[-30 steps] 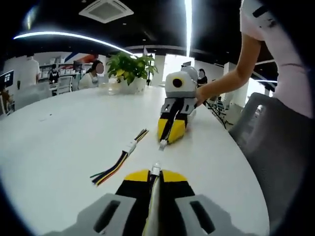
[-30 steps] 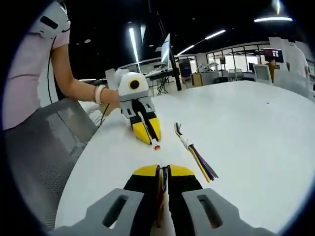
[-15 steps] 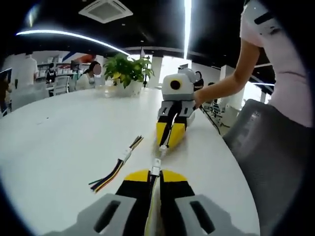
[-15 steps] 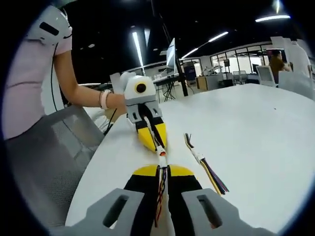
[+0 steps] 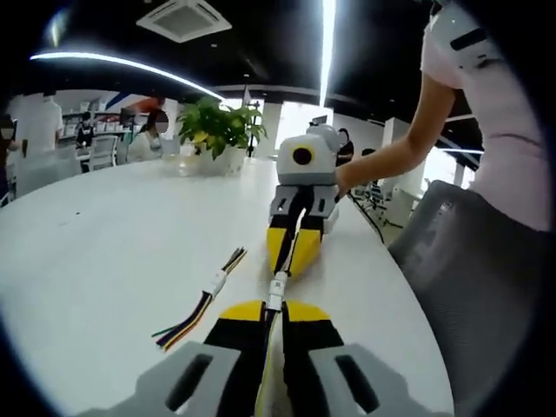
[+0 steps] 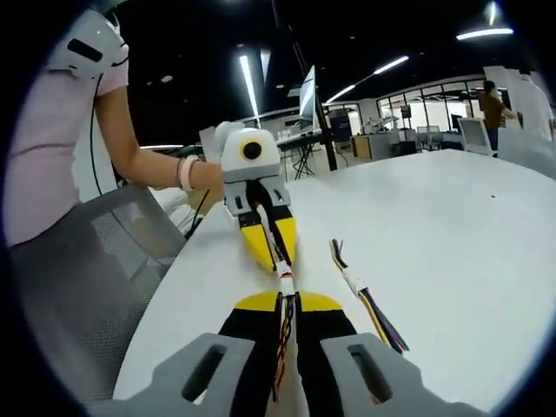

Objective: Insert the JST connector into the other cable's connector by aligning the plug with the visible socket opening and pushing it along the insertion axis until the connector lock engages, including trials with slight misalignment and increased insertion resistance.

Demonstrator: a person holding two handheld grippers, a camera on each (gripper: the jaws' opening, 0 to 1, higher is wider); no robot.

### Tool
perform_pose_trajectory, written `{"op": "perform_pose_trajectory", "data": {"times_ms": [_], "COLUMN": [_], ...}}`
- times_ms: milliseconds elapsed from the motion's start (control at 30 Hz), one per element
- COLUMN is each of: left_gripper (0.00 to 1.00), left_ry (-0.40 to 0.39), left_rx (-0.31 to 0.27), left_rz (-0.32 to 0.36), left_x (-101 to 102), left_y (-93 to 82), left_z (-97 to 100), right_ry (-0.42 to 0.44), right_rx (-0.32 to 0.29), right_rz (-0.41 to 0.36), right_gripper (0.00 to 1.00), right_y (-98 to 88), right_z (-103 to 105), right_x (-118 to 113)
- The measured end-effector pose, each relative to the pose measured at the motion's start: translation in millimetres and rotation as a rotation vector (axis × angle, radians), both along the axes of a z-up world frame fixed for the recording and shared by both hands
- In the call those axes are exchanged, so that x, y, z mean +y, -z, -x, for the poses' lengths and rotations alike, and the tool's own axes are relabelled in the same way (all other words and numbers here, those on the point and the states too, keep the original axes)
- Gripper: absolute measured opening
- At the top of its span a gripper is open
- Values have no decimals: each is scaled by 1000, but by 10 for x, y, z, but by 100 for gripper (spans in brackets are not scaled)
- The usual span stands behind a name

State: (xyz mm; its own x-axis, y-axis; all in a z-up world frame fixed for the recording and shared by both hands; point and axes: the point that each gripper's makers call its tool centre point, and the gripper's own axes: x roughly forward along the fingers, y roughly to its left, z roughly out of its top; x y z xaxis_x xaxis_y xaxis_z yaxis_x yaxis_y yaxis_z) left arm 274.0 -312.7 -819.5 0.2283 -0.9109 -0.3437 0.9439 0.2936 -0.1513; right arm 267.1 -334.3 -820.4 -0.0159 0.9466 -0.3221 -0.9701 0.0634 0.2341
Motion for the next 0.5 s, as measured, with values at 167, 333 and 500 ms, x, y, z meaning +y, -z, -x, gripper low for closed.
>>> {"op": "perform_pose_trajectory", "data": {"times_ms": [167, 333, 500], "left_gripper": [0, 0, 1], "left_ry": [4, 8, 10], "left_rx": [1, -1, -1], "left_rz": [-6, -13, -17], "left_x": [-3, -2, 5], "left_y": [10, 16, 9], "left_z": [5, 15, 14], "right_ry": [-12, -18, -32], "right_rx": [-2, 1, -3], "right_rz": [5, 9, 24], "right_gripper": [3, 3, 3], "right_y": [7, 6, 17], "right_z": [20, 29, 34], "right_x": [20, 31, 40]}}
